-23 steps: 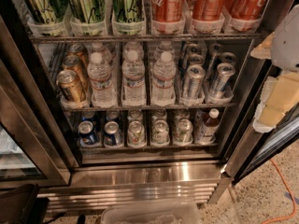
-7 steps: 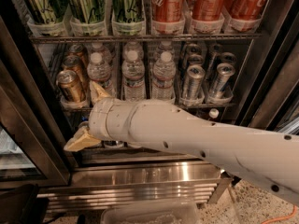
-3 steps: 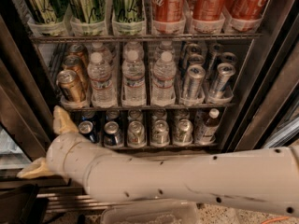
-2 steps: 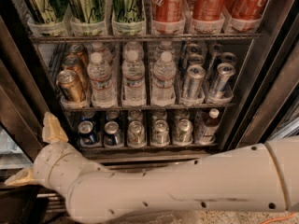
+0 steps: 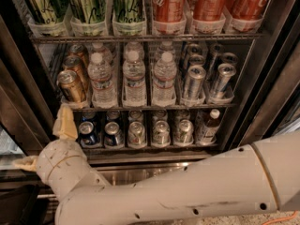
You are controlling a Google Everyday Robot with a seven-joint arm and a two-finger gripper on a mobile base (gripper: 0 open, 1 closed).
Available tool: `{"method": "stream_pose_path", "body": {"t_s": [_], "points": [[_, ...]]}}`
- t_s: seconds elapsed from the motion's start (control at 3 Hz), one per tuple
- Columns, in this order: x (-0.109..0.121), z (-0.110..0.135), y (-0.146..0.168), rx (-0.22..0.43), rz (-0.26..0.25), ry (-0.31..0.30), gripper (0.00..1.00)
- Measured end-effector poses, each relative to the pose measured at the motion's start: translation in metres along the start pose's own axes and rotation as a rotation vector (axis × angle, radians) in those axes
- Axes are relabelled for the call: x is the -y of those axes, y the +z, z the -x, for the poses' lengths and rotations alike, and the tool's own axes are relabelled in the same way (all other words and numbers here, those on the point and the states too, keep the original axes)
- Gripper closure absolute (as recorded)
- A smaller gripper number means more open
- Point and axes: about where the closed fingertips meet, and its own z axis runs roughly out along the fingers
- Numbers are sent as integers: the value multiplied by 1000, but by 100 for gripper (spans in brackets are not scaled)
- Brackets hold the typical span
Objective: Pick orange can from middle shelf of fridge
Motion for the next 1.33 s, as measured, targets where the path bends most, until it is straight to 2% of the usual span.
{"method": "stream_pose_path", "body": {"t_s": [0.67, 1.0, 1.33], "points": [[61, -15, -7, 19, -291, 129, 0], [89, -16, -11, 64, -406, 167, 0], [89, -16, -11, 64, -406, 167, 0]]}}
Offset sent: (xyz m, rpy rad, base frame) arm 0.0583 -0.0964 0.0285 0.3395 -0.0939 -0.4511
